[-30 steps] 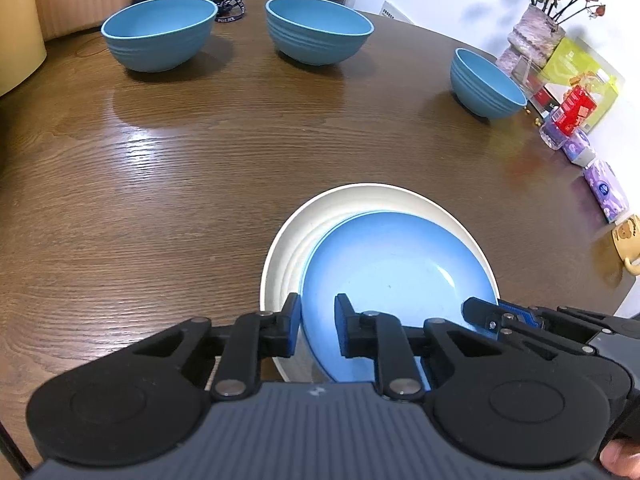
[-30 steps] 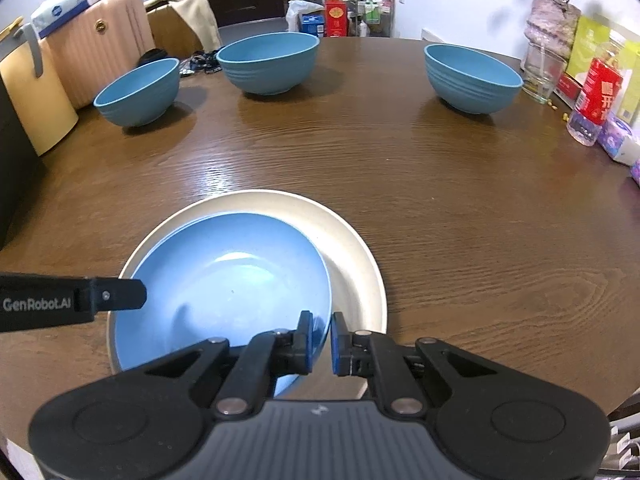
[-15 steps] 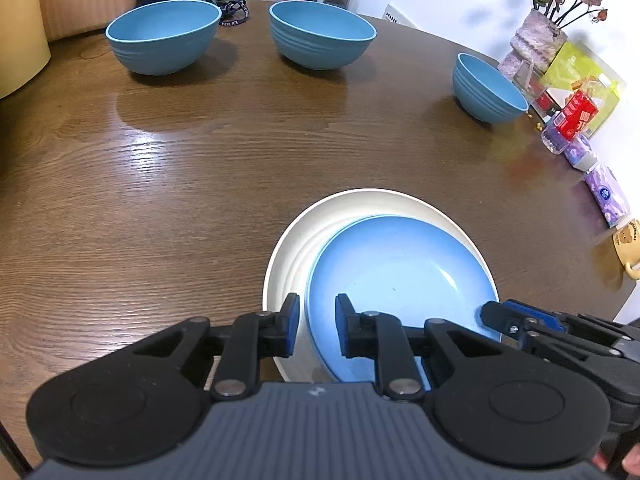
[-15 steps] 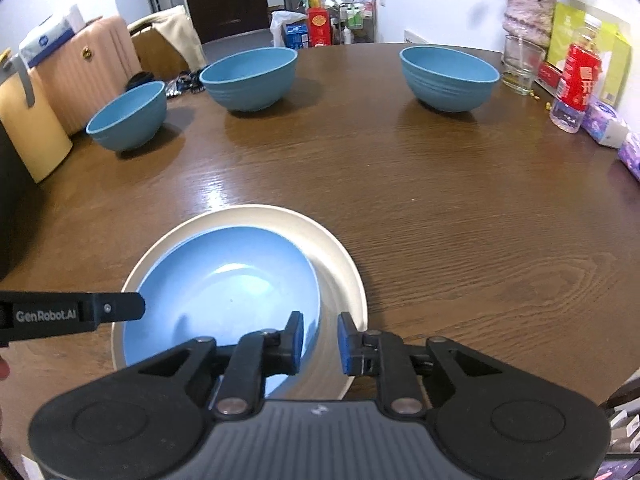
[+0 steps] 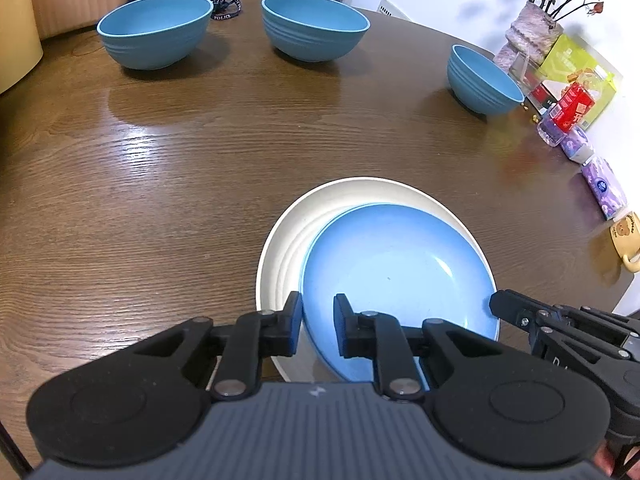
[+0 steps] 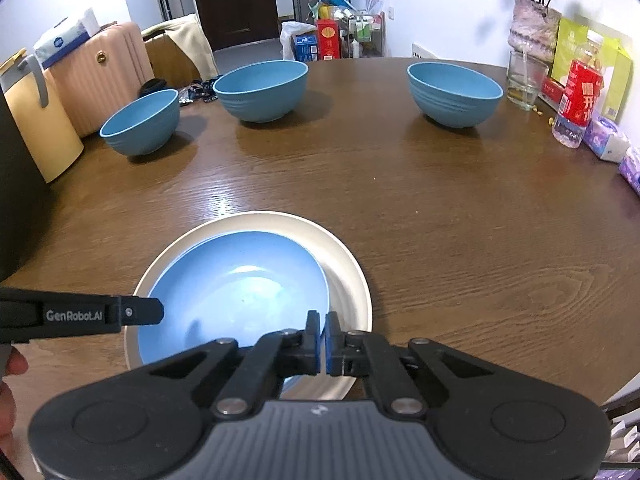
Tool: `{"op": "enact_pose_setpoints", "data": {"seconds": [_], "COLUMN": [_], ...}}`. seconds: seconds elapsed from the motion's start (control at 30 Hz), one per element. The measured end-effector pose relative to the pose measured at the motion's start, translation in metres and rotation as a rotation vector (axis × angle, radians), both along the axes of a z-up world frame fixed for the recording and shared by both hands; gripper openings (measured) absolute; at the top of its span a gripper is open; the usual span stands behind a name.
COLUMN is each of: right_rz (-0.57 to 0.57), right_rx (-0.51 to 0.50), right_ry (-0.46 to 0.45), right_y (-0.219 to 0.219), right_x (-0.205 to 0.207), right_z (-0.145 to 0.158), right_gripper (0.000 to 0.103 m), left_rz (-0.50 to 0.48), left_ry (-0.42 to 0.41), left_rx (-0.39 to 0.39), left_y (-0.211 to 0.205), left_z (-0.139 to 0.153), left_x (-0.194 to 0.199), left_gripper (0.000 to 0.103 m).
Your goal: Organize plates and bowls
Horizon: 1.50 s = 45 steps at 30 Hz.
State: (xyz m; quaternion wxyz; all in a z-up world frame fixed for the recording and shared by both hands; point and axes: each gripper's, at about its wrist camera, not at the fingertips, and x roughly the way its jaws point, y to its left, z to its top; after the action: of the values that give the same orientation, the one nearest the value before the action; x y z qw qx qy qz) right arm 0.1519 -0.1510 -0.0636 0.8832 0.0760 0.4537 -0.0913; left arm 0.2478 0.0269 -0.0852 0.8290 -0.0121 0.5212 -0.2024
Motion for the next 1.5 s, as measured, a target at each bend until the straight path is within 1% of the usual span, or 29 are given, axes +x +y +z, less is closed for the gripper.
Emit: {"op": "enact_pose_setpoints", "data": {"seconds": [0.37,0.47,0.53,0.6,0.77,0.8,0.83,0.97,1.27,1.5], "right_rz": [-0.003,-0.014,-0.02,-0.027,-0.021,-0.017,-0.01,0.0,0.017,0.033], "right_rx": [-0.012,-0.018,-0.022,-0.024,-0.029,-0.028,-0.021,-0.05,-0.08,-0.093], "right_ry": [-0.007,-0.006,-0.001,0.003,0.016,0.023,0.026,0.013,-0.019,-0.028], "right_y": [0.001,0.0,0.0,-0.001,-0.001,-0.001,0.0,0.003,0.003,0.005], "right_x": [0.0,0.001,0.002,0.003,0.006,0.007,0.007,0.005,0.001,0.001], "right_z": [0.0,0.001,0.0,0.0,-0.003,-0.004,-0.005,-0.007,-0.008,-0.008], "right_gripper": [0.002,0.005,0.012,0.013,0.013,0.01,0.005,0.005,0.005,0.005], "left_rz": [0.003,0.007,0.01,0.01,-0.003,-0.007,-0.011,-0.019,-0.028,-0.025], "left_ry": [0.0,0.001,0.002,0.002,0.016,0.018,0.015,-0.009,-0.033,-0.022], "left_rx": [-0.005,-0.003,-0.003,0.0,0.006,0.008,0.012,0.02,0.025,0.038], "left_y": [0.002,0.004,0.004,0.004,-0.001,-0.002,-0.003,-0.004,-0.006,-0.006], "left_z": [0.001,0.001,0.001,0.001,-0.002,-0.004,-0.004,-0.003,-0.001,-0.004], "left_x": [0.0,0.0,0.0,-0.001,0.002,0.002,0.002,0.001,-0.004,-0.002], "left_gripper": [0.018,0.018,0.018,0.018,0.018,0.018,0.018,0.01,0.01,0.01]}}
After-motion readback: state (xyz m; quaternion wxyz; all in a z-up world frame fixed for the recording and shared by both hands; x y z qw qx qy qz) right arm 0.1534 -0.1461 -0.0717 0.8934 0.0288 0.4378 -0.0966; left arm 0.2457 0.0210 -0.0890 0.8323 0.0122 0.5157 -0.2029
